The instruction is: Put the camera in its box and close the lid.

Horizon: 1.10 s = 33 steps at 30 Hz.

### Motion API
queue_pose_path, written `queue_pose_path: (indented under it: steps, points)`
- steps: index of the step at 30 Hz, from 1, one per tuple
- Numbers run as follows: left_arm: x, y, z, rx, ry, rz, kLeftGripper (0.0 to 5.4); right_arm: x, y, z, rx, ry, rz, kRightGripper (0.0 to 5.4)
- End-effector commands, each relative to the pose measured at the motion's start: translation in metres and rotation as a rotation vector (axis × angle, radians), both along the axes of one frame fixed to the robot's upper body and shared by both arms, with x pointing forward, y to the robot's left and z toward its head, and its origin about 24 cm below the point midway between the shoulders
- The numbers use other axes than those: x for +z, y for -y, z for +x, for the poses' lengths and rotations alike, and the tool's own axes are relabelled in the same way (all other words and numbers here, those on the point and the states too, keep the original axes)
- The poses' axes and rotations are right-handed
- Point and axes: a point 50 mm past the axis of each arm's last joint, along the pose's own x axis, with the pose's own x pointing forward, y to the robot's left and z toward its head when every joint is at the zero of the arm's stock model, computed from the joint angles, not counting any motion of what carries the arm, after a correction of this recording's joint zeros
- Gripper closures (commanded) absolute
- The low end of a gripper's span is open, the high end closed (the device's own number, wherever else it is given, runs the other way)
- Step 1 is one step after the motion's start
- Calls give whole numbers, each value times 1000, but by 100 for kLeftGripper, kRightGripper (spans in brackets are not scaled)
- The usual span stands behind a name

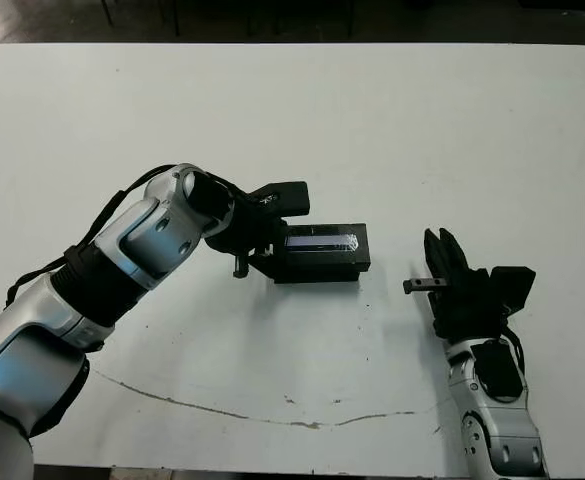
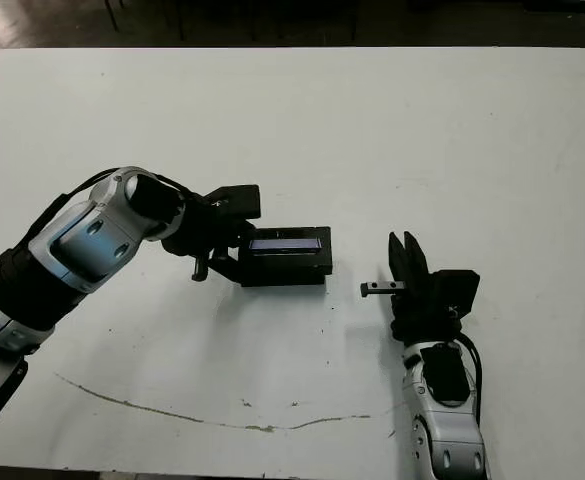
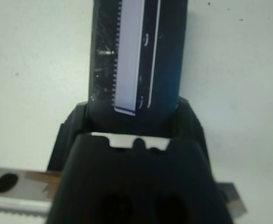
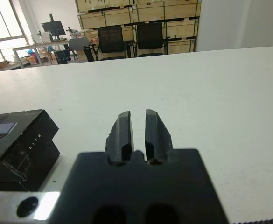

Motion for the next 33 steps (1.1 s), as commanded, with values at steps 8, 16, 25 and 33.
queue_pose_path:
  steps: [8, 16, 25, 33]
  points:
    - [-29, -24, 1, 94, -53, 120, 365, -5, 0, -4, -1, -25, 4, 540]
    - [-15, -36, 2, 102, -44, 109, 365, -6, -1, -3, -6, -37, 4, 540]
    - [6, -53, -2, 109, -2, -63, 367, -6, -1, -2, 4, -33, -28, 540]
    - [18, -73, -2, 184, -23, -176, 367, -7, 0, -2, 15, -33, 2, 540]
